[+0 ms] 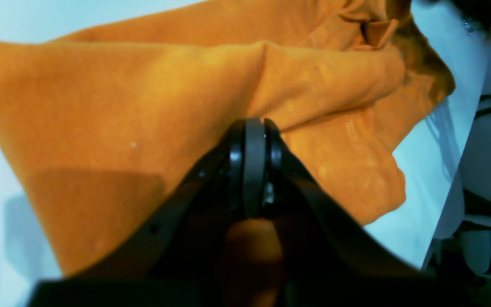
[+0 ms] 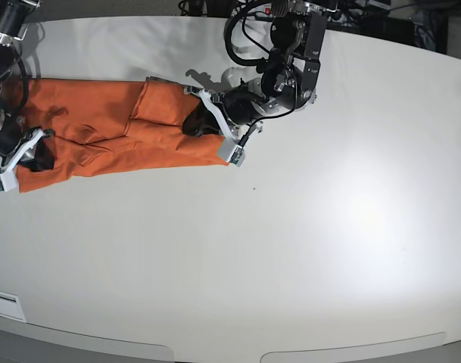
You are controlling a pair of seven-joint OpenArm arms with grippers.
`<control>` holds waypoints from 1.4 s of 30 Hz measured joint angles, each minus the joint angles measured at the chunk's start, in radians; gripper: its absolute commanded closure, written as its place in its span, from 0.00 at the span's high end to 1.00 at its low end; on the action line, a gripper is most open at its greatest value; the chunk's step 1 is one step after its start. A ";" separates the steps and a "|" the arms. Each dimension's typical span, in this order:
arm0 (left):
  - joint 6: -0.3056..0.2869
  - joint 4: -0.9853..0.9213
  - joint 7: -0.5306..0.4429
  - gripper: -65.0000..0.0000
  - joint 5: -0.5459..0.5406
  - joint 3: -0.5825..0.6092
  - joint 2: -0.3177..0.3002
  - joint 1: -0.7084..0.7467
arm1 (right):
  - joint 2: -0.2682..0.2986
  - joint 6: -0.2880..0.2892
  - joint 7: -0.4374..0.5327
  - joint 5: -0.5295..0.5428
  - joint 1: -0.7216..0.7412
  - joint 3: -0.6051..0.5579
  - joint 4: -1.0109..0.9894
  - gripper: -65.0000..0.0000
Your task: Fold the T-shirt properly
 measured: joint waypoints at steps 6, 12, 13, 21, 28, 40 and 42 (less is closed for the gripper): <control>0.052 0.062 0.061 0.00 0.106 0.002 -0.001 -0.030 | 0.035 -0.105 -0.037 0.002 -0.016 0.178 -0.016 0.58; 0.056 0.084 0.071 0.00 0.119 -0.001 -0.009 -0.031 | 0.072 -0.032 -0.058 0.127 -0.058 0.211 -0.235 0.58; 0.056 0.084 0.071 0.00 0.111 -0.001 -0.009 -0.031 | 0.070 0.002 -0.077 0.166 -0.057 0.208 -0.279 0.58; 0.056 0.084 0.075 0.00 0.109 0.000 -0.009 -0.031 | 0.066 0.091 -0.237 0.529 -0.048 0.209 -0.468 0.58; 0.059 0.084 0.081 0.00 0.091 0.000 -0.009 -0.030 | 0.021 0.097 -0.233 0.585 -0.027 0.109 -0.467 0.58; 0.051 0.085 0.082 0.00 0.067 0.000 -0.009 -0.029 | 0.000 0.093 -0.252 0.539 0.030 0.078 -0.466 0.00; 0.051 0.105 0.090 0.00 0.068 0.000 -0.010 -0.026 | 0.001 0.093 -0.252 0.538 0.030 0.078 -0.464 0.00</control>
